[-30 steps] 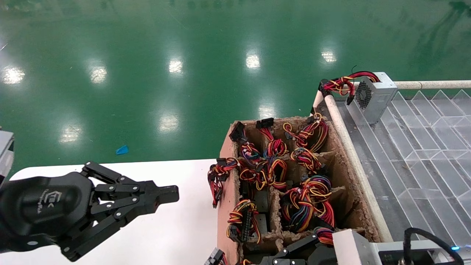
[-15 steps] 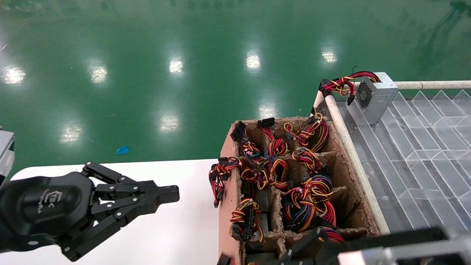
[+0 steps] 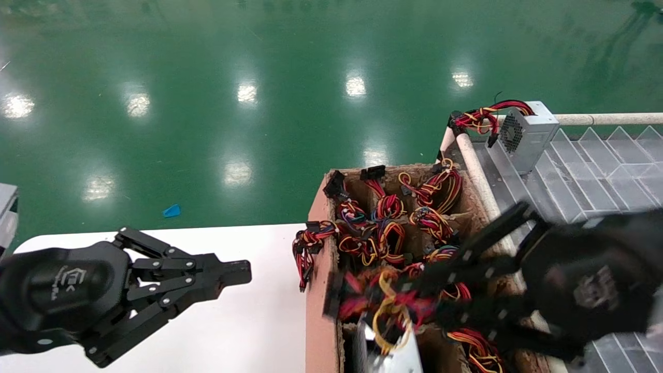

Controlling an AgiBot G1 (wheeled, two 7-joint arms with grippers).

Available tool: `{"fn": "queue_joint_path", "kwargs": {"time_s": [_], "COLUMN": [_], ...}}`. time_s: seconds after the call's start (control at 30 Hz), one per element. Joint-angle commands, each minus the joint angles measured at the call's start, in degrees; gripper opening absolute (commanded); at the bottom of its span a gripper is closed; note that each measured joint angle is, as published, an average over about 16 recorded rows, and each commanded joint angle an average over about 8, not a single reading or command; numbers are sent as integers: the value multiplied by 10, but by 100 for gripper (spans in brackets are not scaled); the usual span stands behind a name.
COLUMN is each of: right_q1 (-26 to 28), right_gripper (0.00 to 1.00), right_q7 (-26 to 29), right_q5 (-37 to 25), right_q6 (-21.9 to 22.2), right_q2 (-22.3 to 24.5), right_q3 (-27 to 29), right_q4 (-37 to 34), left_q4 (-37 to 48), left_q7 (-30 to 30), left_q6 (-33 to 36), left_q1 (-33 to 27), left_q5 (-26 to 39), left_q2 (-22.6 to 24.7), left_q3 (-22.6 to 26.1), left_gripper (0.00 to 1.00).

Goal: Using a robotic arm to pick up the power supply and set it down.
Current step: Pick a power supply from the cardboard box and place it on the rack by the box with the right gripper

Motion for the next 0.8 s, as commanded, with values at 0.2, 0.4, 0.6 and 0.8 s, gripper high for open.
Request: {"fn": "queue_joint_path", "kwargs": {"time_s": [0.2, 0.4, 0.6, 0.8], "right_q1": [170, 270, 330, 361], "right_gripper": [0, 0, 0, 0], "right_q7": [-28, -40, -46, -50], "right_q5": [13, 0, -51, -133], "right_q6": [3, 16, 26, 34], "right_q2": [19, 37, 47, 47], "right_q3": [-82, -104, -107, -119], "right_q4": [-2, -8, -16, -40], "left_q4": [0, 0, 0, 0], "left_q7": [0, 0, 0, 0], "left_q6": [0, 0, 0, 0], "left_q1": [0, 0, 0, 0], "left_q5": [0, 0, 0, 0], "left_q2": [0, 0, 0, 0], "left_q3": [0, 0, 0, 0], "left_gripper": [0, 0, 0, 0]}}
